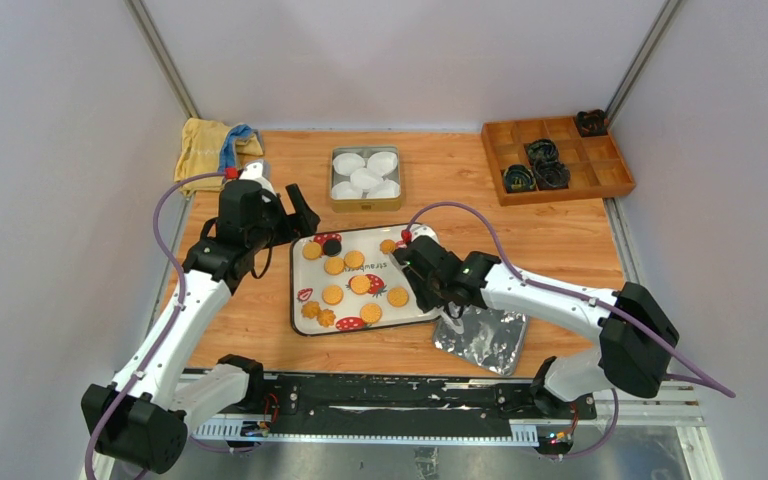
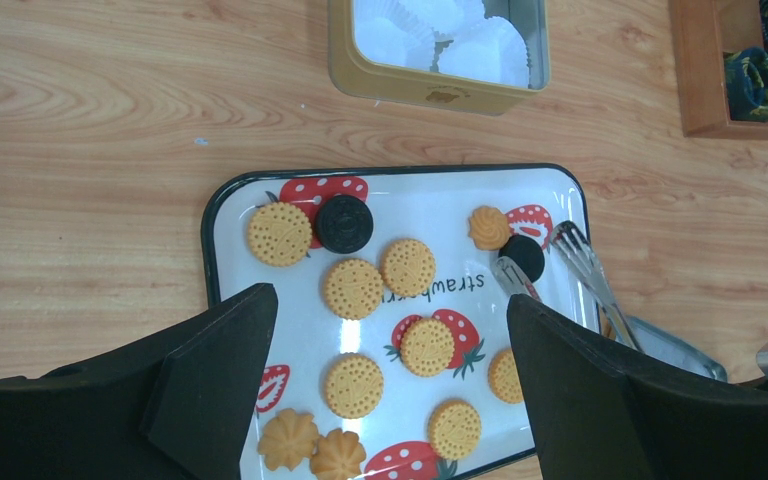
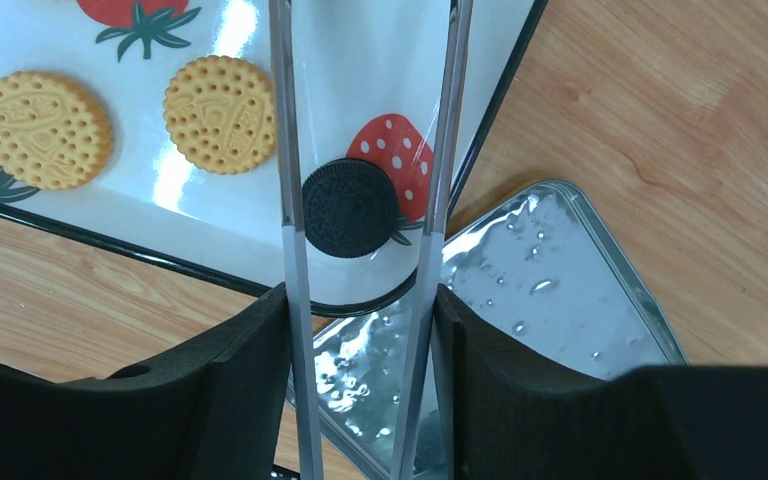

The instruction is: Pack the cookies

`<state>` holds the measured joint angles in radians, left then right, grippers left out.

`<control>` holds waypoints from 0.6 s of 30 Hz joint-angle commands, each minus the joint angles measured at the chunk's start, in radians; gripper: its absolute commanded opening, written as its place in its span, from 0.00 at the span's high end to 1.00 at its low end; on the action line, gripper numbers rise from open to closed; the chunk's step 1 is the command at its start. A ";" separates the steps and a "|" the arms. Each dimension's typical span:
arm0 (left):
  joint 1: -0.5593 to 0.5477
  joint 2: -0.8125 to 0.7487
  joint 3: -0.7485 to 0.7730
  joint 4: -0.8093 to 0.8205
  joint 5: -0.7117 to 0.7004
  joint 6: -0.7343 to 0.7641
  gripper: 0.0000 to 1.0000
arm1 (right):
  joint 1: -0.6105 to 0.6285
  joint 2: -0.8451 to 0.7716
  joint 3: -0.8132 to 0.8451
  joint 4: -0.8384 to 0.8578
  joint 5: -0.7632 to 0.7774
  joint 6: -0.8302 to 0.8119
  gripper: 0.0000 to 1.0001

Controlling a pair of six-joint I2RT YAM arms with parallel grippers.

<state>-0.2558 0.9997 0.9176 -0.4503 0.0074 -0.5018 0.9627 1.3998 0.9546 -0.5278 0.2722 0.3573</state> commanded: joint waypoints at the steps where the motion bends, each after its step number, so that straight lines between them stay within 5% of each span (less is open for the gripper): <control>1: 0.000 -0.006 -0.019 0.006 0.008 0.002 0.08 | 0.012 -0.007 0.026 0.023 -0.020 0.020 0.49; 18: 0.000 -0.032 -0.019 -0.006 0.009 0.001 0.09 | 0.013 -0.039 0.068 0.000 -0.065 0.039 0.82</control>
<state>-0.2558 0.9855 0.9123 -0.4515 0.0078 -0.5018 0.9627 1.3960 0.9783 -0.5129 0.2020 0.3775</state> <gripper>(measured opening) 0.914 0.472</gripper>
